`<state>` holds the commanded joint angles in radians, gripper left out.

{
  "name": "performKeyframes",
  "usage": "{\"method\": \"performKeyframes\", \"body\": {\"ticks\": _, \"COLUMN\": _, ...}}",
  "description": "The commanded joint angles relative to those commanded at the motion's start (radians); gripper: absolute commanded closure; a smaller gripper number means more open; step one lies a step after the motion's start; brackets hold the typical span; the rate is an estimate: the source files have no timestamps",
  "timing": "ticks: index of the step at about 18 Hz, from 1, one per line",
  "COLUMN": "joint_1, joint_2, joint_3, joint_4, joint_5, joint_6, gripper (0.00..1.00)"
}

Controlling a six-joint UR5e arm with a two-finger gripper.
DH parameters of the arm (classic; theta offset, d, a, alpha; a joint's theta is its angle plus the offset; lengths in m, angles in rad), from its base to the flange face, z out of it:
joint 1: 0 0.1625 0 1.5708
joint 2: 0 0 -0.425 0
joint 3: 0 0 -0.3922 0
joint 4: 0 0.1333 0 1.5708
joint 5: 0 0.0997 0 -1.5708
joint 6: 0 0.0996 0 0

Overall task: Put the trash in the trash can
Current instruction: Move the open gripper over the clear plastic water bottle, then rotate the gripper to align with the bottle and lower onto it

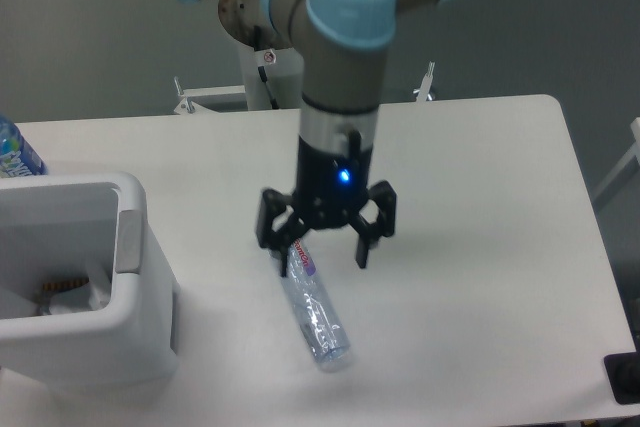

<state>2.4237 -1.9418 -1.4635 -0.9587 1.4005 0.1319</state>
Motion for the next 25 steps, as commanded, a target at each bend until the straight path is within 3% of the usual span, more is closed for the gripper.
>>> {"method": "performKeyframes", "body": {"ticks": 5, "joint_1": -0.003, "joint_2": -0.092, "joint_3": 0.014, "joint_4": 0.003, "joint_5": 0.002, "joint_6": 0.003, "gripper": 0.00}}
{"method": "performKeyframes", "body": {"ticks": 15, "joint_1": -0.041, "joint_2": -0.206, "joint_3": 0.000, "joint_4": 0.006, "joint_5": 0.061, "joint_6": 0.000, "gripper": 0.00}}
{"method": "performKeyframes", "body": {"ticks": 23, "joint_1": -0.074, "joint_2": -0.238, "joint_3": -0.001, "joint_4": 0.008, "joint_5": 0.089, "joint_6": -0.006, "gripper": 0.00}}
{"method": "performKeyframes", "body": {"ticks": 25, "joint_1": -0.080, "joint_2": -0.250, "joint_3": -0.003, "joint_4": 0.030, "joint_5": 0.098, "joint_6": -0.008, "gripper": 0.00}}
